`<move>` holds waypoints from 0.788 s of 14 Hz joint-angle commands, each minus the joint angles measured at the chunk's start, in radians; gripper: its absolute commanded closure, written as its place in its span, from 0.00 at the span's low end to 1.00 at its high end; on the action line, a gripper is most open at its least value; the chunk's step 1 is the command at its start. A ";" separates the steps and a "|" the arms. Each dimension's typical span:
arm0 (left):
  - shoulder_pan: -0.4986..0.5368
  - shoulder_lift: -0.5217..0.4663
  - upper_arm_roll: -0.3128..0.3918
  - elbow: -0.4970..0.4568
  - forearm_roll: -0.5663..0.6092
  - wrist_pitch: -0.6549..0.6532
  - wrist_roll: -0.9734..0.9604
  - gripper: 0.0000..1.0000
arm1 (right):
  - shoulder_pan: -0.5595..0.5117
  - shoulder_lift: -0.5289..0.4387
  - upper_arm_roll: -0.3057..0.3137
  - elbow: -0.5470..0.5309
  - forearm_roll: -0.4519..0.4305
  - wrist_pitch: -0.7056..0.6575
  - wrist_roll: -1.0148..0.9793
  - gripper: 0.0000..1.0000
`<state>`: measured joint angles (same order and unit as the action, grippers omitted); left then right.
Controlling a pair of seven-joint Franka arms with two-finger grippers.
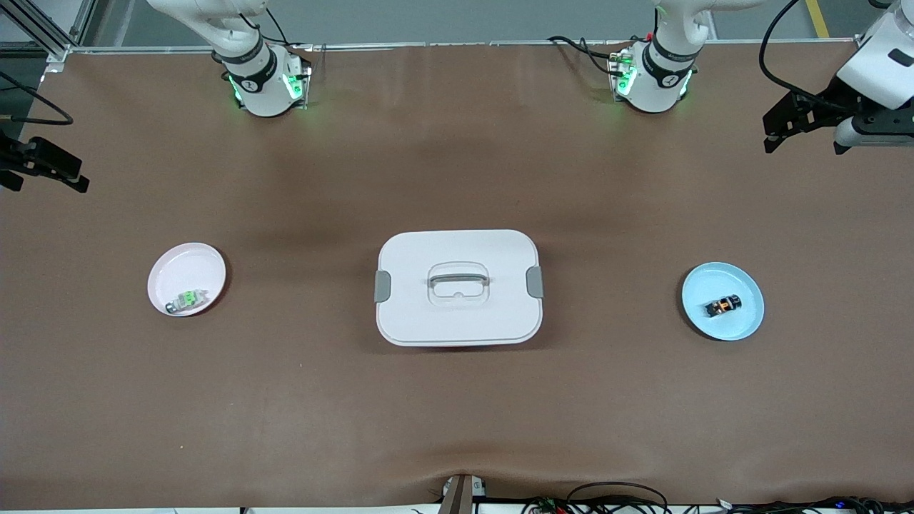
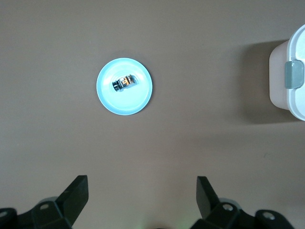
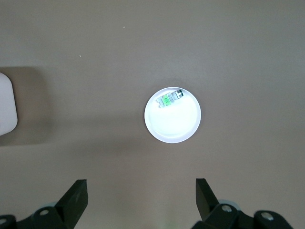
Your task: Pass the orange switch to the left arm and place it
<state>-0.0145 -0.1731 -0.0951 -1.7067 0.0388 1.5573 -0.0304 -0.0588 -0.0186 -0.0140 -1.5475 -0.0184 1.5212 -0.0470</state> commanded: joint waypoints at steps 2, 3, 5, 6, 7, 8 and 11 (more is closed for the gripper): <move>0.036 0.052 0.003 0.084 -0.027 -0.049 0.009 0.00 | -0.004 0.002 0.006 0.012 -0.006 -0.007 0.007 0.00; 0.036 0.053 0.003 0.087 -0.027 -0.049 0.009 0.00 | -0.004 0.002 0.006 0.012 -0.006 -0.007 0.007 0.00; 0.034 0.066 0.003 0.093 -0.024 -0.049 0.007 0.00 | -0.004 0.002 0.006 0.012 -0.006 -0.009 0.007 0.00; 0.034 0.072 0.003 0.101 -0.023 -0.049 0.006 0.00 | -0.004 0.002 0.006 0.010 -0.006 -0.009 0.007 0.00; 0.034 0.076 0.003 0.101 -0.025 -0.051 0.006 0.00 | -0.004 0.002 0.006 0.012 -0.006 -0.007 0.007 0.00; 0.034 0.078 0.003 0.099 -0.025 -0.052 0.004 0.00 | -0.004 0.002 0.006 0.010 -0.006 -0.009 0.007 0.00; 0.033 0.080 0.003 0.102 -0.024 -0.069 0.001 0.00 | -0.004 0.002 0.006 0.010 -0.006 -0.009 0.007 0.00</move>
<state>0.0184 -0.1037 -0.0934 -1.6360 0.0352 1.5175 -0.0301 -0.0588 -0.0186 -0.0140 -1.5475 -0.0184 1.5212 -0.0470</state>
